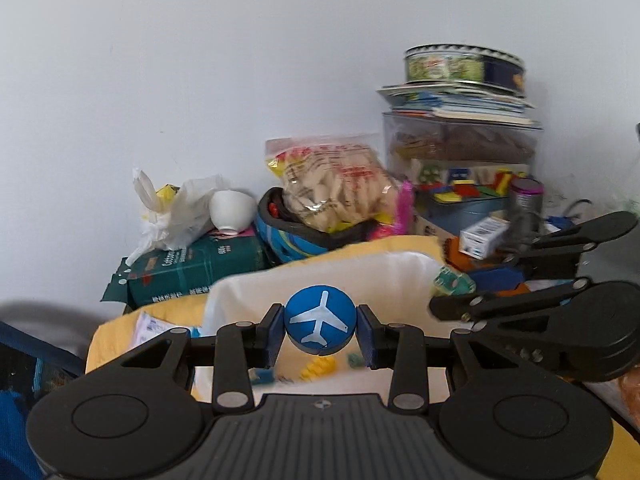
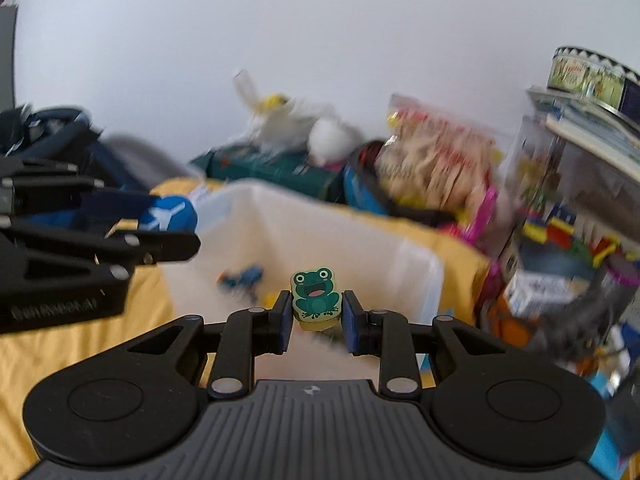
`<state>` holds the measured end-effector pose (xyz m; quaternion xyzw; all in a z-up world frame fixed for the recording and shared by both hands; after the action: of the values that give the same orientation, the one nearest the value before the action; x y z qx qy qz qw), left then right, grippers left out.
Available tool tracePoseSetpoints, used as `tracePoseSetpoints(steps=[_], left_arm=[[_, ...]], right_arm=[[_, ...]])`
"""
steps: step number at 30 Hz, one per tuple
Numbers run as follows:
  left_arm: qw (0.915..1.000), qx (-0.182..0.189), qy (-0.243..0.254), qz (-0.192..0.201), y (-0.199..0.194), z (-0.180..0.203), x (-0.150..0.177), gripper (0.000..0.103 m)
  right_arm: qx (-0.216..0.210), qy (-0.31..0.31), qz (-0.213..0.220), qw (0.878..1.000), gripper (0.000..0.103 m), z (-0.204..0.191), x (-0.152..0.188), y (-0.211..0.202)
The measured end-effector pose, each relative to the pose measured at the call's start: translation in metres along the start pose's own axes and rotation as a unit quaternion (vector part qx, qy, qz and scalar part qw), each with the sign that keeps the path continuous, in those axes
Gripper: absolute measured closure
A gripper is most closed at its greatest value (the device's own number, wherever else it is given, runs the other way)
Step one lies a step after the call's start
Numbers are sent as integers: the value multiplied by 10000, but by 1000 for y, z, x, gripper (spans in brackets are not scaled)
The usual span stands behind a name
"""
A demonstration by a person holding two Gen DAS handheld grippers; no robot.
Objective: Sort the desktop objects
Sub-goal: 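Carry the disc and frog block over the white bin and open both tools, then grasp the small yellow brick with the left tool while the right tool grasps the orange brick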
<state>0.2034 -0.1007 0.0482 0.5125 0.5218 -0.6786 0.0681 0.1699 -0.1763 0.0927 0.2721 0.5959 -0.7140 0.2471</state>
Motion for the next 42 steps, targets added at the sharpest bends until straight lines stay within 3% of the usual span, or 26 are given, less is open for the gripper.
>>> tracePoseSetpoints(steps=[3, 6, 8, 10, 13, 15, 18, 23, 26, 29, 33, 36, 37, 42], left_arm=[[9995, 169, -196, -168, 27, -13, -6, 61], [9979, 104, -253, -593, 53, -21, -2, 60], [9969, 87, -281, -729, 57, -25, 2, 52], [9974, 108, -278, -658, 46, -28, 8, 50], [9985, 133, -317, -434, 21, -29, 21, 42], [9990, 94, -284, -323, 4, -31, 36, 41], [9988, 6, -238, -429, -8, -31, 73, 38], [9917, 158, -315, -1240, 9, -20, 145, 39], [9869, 197, -173, -1592, 20, -10, 170, 39], [9862, 184, 86, -1643, 21, -3, 176, 39], [9856, 85, 295, -1665, 27, -4, 173, 39], [9854, 129, 280, -1673, 33, -9, 172, 39], [9854, 126, 274, -1675, 35, -11, 171, 39], [9870, 135, 358, -1564, 46, -11, 163, 39]], right_arm=[[99, 247, -86, 9996, 74, 14, -19, 18], [153, 367, -289, 9988, 73, 21, -24, 40], [178, 359, -414, 9983, 65, 19, -22, 49], [159, 307, -394, 9986, 65, 15, -18, 50], [162, 181, 2, 9997, 65, 6, -10, 26], [75, 61, 149, 9998, 65, -2, -3, 11], [-4, -145, 160, 9998, 65, -18, 19, 1], [-226, -458, -756, 9958, 65, -45, 79, 36], [-384, -807, -1153, 9893, 66, -67, 108, 55], [-464, -1344, -1127, 9834, 68, -90, 117, 60], [-229, -2017, -918, 9749, 70, -112, 115, 68], [-69, -2206, -1137, 9687, 68, -112, 114, 89], [65, -2246, -1157, 9675, 77, -108, 112, 96], [-306, -1383, -1352, 9806, 79, -70, 103, 87]])
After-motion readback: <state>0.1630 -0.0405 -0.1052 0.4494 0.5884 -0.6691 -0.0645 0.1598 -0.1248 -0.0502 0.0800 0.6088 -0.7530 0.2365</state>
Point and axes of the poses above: each gripper's, at about its wrist camera, not at the fingertips, and y roughly the way its jaws point, z to its right, x to its underside, the point moved 4 cm from there along y, roughly the way its jaws point, and after that the axes turned 13 degrees about -z, right-handed, at the moved point
